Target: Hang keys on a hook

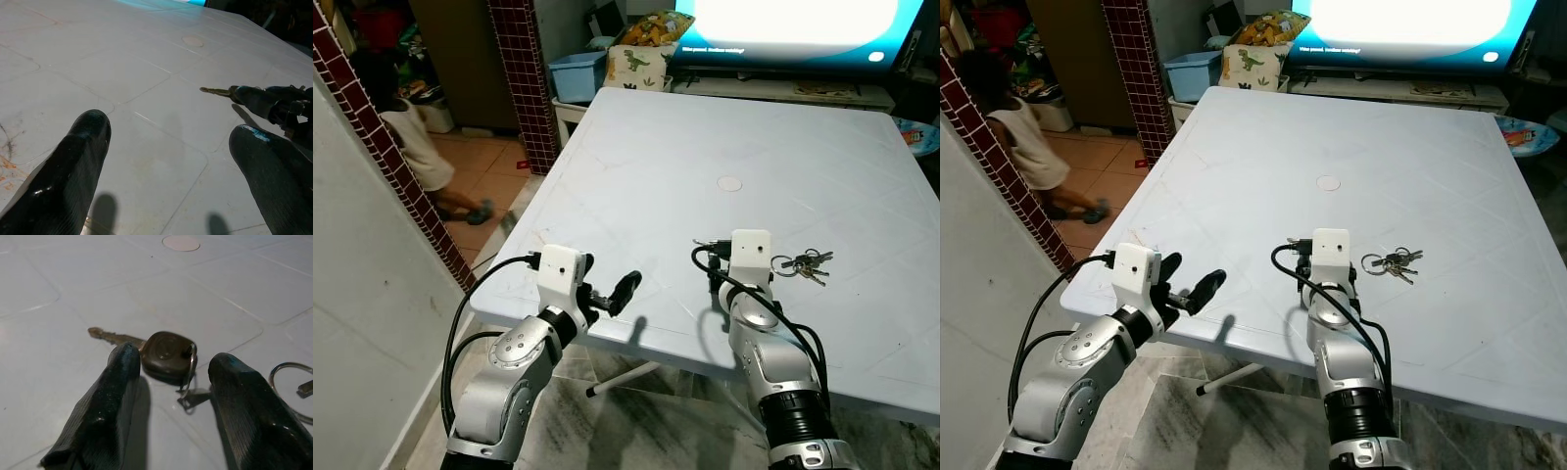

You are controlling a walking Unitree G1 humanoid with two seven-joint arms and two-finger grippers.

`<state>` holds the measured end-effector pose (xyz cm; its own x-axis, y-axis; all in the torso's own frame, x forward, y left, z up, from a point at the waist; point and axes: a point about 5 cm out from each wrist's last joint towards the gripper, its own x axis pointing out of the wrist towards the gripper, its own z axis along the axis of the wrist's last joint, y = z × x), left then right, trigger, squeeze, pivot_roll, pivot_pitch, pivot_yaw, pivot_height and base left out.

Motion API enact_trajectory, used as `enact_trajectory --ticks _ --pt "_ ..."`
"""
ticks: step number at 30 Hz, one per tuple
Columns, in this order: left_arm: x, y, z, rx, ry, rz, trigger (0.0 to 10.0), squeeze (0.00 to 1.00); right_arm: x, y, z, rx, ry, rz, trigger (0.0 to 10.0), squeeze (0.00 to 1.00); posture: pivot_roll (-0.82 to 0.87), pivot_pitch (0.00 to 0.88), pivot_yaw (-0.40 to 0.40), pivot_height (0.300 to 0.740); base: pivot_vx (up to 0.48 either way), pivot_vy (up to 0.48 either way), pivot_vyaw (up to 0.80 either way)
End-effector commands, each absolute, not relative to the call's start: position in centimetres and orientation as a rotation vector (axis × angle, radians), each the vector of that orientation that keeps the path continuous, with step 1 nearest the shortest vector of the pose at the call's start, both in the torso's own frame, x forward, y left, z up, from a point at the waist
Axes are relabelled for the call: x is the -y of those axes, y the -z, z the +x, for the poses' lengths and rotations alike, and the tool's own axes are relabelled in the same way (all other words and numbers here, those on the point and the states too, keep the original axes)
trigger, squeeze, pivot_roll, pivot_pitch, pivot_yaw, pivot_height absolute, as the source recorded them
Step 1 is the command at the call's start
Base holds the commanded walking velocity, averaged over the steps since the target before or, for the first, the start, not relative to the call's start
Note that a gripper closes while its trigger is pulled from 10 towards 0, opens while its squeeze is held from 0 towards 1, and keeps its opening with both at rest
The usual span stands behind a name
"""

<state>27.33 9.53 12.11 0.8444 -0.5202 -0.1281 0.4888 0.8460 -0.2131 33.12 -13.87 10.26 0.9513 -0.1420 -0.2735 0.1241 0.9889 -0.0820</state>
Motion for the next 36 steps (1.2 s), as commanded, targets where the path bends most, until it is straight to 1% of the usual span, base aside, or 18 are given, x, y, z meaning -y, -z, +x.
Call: enact_trajectory --ticks 1,30,33,34,36 --pt "-9.6 -12.5 27.3 -0.169 0.544 -0.167 10.0 0.00 13.8 -10.4 33.3 -0.279 0.135 -0.063 0.0 0.00 -0.01 0.053 0.037 0.740 0.000 0.000 0.00" --pt "-9.4 -12.6 27.4 -0.165 0.545 -0.168 10.0 0.00 14.1 -10.4 33.3 -0.270 0.156 -0.071 0.0 0.00 -0.01 0.055 0.034 0.740 0.000 0.000 0.00" --pt "-9.5 -12.5 27.4 -0.167 0.544 -0.168 10.0 0.00 14.1 -11.3 33.5 -0.196 0.144 -0.178 0.0 0.00 -0.01 0.054 0.035 0.740 0.000 0.000 0.00" --pt "-9.5 -12.5 27.4 -0.168 0.543 -0.168 10.0 0.00 13.9 -12.2 33.6 -0.132 0.128 -0.256 0.0 0.00 -0.01 0.054 0.035 0.740 0.000 0.000 0.00" --pt "-9.5 -12.5 27.4 -0.168 0.543 -0.168 10.0 0.00 13.7 -12.9 33.7 -0.077 0.114 -0.313 0.0 0.00 -0.01 0.054 0.035 0.740 0.000 0.000 0.00"
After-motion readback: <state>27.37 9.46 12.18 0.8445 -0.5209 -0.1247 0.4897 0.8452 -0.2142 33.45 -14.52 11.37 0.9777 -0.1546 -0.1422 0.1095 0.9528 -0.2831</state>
